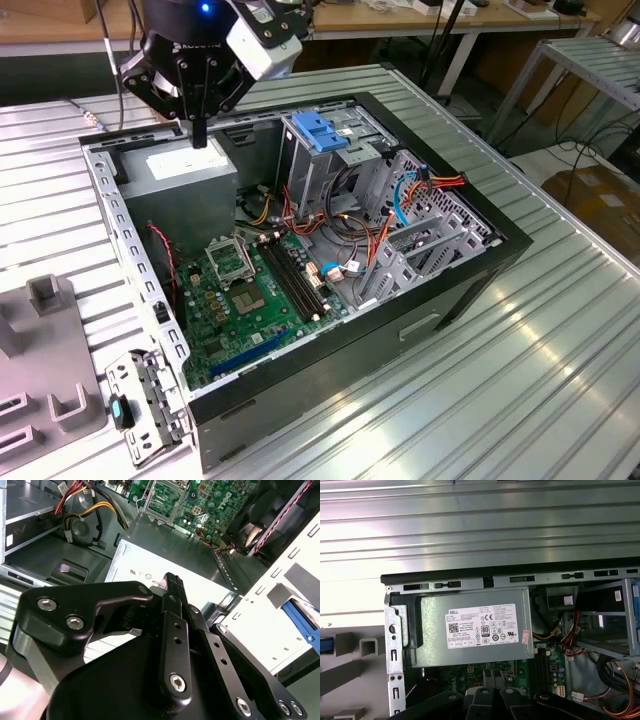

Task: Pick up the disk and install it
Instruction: 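Reach for the disk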

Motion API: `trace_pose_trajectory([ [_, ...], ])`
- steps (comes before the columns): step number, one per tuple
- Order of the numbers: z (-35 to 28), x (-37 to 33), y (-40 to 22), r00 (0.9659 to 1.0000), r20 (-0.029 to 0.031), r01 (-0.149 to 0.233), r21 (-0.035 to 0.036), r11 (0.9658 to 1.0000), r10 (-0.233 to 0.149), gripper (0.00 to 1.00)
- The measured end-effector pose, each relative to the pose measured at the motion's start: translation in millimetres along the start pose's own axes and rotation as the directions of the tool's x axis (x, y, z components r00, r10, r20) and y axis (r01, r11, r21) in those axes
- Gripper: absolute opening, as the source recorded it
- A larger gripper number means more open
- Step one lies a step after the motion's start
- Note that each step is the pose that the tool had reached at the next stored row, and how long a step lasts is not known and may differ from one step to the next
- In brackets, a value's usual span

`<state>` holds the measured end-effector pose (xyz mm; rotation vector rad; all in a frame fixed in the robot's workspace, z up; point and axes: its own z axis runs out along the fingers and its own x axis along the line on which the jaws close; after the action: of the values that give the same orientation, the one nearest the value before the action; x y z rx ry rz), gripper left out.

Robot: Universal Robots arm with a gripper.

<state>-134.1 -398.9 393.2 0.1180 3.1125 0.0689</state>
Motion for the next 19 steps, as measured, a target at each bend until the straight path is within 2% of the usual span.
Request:
trace_pose_trajectory([
  [19, -0.2, 7.0, -0.5, 1.0000, 0.0000, 0.000, 0.0000, 1.0000, 0.000, 0.11],
])
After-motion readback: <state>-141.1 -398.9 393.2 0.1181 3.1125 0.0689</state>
